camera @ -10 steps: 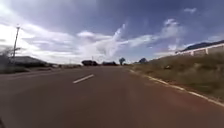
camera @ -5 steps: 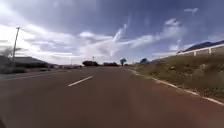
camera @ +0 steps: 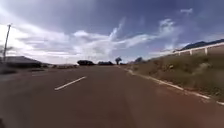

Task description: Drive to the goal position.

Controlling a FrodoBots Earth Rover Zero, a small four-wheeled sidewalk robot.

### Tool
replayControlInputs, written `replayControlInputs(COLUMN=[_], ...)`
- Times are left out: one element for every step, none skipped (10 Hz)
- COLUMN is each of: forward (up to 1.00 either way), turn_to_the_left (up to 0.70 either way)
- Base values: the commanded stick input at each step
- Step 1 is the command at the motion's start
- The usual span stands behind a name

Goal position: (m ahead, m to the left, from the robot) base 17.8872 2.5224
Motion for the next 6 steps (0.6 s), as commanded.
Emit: replayControlInputs(forward=[1.0,1.0,1.0,1.0,1.0,1.0], turn_to_the_left=[0.0,0.0,0.0,0.0,0.0,0.0])
